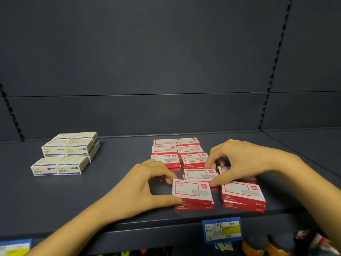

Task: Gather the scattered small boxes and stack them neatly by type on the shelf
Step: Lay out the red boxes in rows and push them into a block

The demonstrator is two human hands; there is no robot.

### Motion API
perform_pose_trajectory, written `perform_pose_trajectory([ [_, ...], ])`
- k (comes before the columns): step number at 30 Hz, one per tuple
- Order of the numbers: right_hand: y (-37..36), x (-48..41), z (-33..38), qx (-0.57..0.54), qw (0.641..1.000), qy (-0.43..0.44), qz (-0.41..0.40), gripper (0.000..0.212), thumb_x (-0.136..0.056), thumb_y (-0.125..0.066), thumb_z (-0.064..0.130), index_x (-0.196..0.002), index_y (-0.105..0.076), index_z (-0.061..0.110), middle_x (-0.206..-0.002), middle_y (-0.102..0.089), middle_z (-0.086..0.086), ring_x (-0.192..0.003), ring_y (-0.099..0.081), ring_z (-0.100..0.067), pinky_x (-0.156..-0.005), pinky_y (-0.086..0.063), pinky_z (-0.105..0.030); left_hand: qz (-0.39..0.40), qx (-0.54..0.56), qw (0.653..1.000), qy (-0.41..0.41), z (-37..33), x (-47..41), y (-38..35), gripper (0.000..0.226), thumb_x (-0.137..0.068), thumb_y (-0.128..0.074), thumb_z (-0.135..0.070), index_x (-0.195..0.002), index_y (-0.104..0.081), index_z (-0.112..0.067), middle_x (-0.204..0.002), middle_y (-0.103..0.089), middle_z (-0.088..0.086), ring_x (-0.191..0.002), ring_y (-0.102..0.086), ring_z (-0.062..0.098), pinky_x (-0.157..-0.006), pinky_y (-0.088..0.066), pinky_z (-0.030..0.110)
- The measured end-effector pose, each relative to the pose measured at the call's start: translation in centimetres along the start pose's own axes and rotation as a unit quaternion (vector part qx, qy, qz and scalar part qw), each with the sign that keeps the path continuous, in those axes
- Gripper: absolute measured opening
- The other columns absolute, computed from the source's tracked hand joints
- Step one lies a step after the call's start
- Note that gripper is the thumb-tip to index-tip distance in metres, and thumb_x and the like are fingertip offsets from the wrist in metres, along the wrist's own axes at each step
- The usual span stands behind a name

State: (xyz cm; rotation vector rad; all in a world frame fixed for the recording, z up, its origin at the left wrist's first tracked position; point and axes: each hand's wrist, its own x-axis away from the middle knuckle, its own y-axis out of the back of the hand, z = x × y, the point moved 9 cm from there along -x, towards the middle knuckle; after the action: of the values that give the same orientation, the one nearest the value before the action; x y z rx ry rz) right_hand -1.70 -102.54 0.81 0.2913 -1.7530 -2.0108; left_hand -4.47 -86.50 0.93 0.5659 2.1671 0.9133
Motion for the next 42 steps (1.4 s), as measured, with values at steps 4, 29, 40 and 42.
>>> perform_pose_trajectory([
  [4, 0.3, -0.4, 0.4, 0.017, 1.000, 0.004, 0.006, 0.028, -0.076, -0.062, 0.055, -0.100, -0.054, 0.044, -0.108, -0.057, 0.025, -0.093, -0.060, 0.000, -0.073, -0.046, -0.014, -0.032, -0.006, 0.999, 0.002, 0.5, 1.1, 3.2, 0.031, -0.063, -0.077, -0.044, -0.088, -0.070, -0.026, -0.086, -0.067, -0.011, -0.089, -0.059, 0.010, -0.082, -0.045, 0.021],
  [29, -0.9, -2.3, 3.0, 0.113, 0.991, 0.051, -0.043, 0.043, -0.081, -0.050, 0.062, -0.118, -0.054, 0.040, -0.120, -0.056, 0.022, -0.103, -0.053, -0.001, -0.088, -0.043, -0.022, -0.046, -0.011, 0.993, 0.107, 6.3, 3.8, 5.3, 0.033, -0.059, -0.072, -0.050, -0.086, -0.071, -0.030, -0.087, -0.067, -0.009, -0.085, -0.057, 0.014, -0.080, -0.045, 0.033],
  [40, -0.5, -1.0, 0.8, 0.105, 0.994, 0.012, -0.039, 0.046, -0.078, -0.052, 0.064, -0.119, -0.053, 0.043, -0.121, -0.054, 0.027, -0.103, -0.055, 0.001, -0.086, -0.046, -0.019, -0.020, -0.025, 0.994, 0.106, 6.2, 1.9, 2.9, 0.029, -0.065, -0.072, -0.046, -0.090, -0.070, -0.031, -0.084, -0.065, -0.014, -0.082, -0.051, 0.008, -0.073, -0.043, 0.022],
  [42, -0.4, -1.0, 0.7, 0.089, 0.995, 0.011, -0.047, 0.046, -0.077, -0.054, 0.064, -0.118, -0.055, 0.044, -0.117, -0.055, 0.029, -0.101, -0.056, 0.003, -0.084, -0.046, -0.016, -0.022, -0.031, 0.993, 0.111, 6.3, 1.8, 2.7, 0.028, -0.066, -0.073, -0.044, -0.091, -0.070, -0.031, -0.083, -0.065, -0.014, -0.080, -0.050, 0.007, -0.071, -0.042, 0.020],
])
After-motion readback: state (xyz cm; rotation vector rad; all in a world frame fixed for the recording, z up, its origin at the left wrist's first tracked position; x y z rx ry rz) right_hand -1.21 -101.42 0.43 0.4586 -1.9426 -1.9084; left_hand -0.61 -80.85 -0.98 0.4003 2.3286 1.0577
